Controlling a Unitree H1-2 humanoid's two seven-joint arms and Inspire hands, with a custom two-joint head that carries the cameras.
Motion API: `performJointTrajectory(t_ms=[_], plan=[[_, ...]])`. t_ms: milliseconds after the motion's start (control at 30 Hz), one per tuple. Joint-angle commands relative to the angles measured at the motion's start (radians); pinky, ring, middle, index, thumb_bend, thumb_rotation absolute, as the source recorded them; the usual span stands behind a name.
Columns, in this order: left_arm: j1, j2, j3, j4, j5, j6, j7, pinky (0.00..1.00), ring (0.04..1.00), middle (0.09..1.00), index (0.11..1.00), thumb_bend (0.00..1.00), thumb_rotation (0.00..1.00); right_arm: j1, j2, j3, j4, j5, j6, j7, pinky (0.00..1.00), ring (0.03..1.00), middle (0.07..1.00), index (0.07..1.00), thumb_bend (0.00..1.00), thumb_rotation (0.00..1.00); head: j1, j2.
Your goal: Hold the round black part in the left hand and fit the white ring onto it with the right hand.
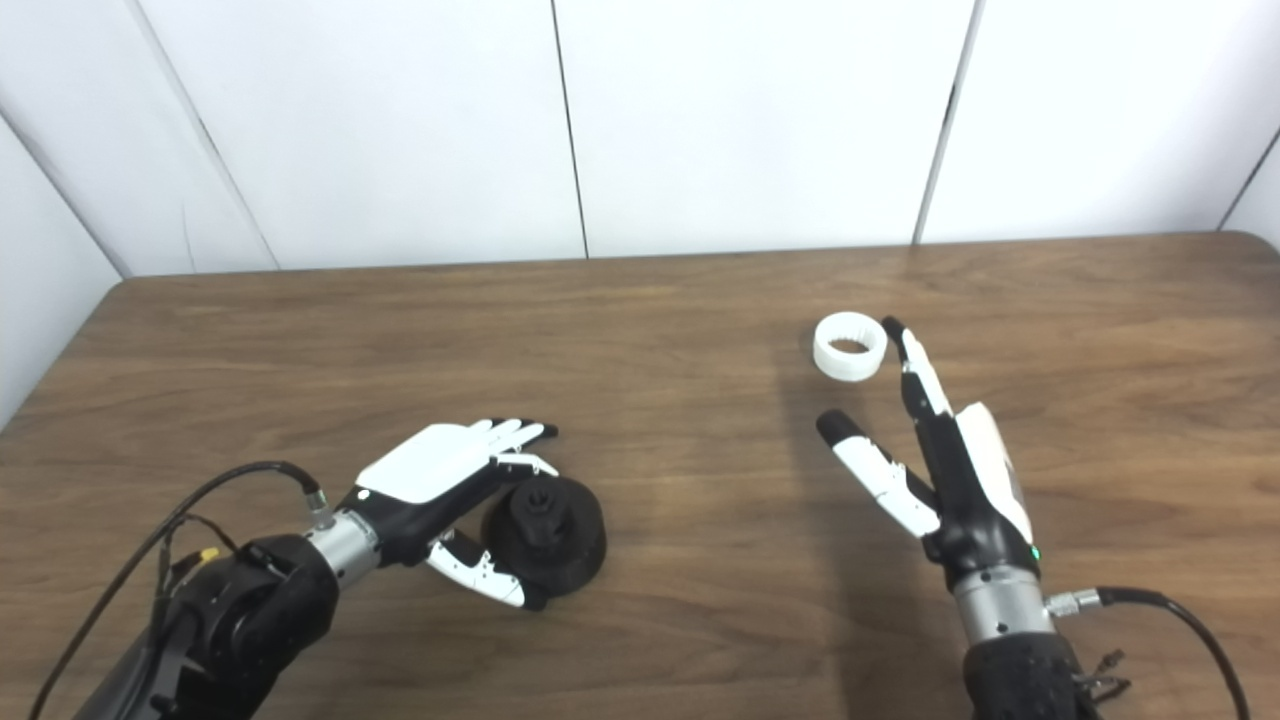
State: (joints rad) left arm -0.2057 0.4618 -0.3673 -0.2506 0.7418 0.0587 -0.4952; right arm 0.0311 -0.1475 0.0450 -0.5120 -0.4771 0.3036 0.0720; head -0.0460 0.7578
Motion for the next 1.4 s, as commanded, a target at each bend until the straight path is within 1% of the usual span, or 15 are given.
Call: performJointTrajectory(t_ms=[0, 367, 600, 867, 1033, 1367], plan=[[-0.013, 0.017, 0.012, -0.039, -0.010, -0.021, -0.002, 1.00, 1.000, 0.996, 0.735, 0.87, 0.49, -0.031, 0.010, -0.005, -0.033, 0.001, -0.004, -0.008, 1.00, 1.000, 1.000, 1.000, 0.76, 0.96, 0.002, 0.001], [0.000, 0.004, 0.006, -0.051, -0.001, -0.021, -0.013, 1.00, 1.000, 0.992, 0.735, 0.87, 0.48, -0.029, 0.005, -0.015, -0.024, 0.019, -0.019, -0.013, 1.00, 1.000, 1.000, 1.000, 0.76, 0.96, 0.003, 0.000], [0.005, -0.011, -0.001, -0.044, 0.006, -0.033, -0.004, 1.00, 1.000, 0.994, 0.732, 0.88, 0.52, -0.032, 0.004, -0.019, -0.021, 0.022, -0.019, -0.014, 1.00, 1.000, 1.000, 1.000, 0.76, 0.96, 0.006, -0.001], [0.018, -0.035, -0.004, -0.042, 0.016, -0.045, 0.007, 1.00, 1.000, 0.988, 0.725, 0.88, 0.49, -0.035, -0.003, -0.021, -0.020, 0.021, -0.025, -0.012, 1.00, 1.000, 1.000, 1.000, 0.77, 0.97, 0.009, -0.003], [0.024, -0.046, -0.008, -0.039, 0.025, -0.050, 0.011, 1.00, 1.000, 0.989, 0.731, 0.87, 0.52, -0.034, -0.003, -0.023, -0.020, 0.021, -0.023, -0.012, 1.00, 1.000, 1.000, 1.000, 0.77, 0.97, 0.011, -0.003], [0.031, -0.066, -0.017, -0.033, 0.027, -0.055, 0.023, 1.00, 1.000, 0.982, 0.727, 0.87, 0.52, -0.032, -0.006, -0.025, -0.017, 0.026, -0.026, -0.009, 1.00, 1.000, 1.000, 1.000, 0.76, 0.96, 0.014, -0.002]])
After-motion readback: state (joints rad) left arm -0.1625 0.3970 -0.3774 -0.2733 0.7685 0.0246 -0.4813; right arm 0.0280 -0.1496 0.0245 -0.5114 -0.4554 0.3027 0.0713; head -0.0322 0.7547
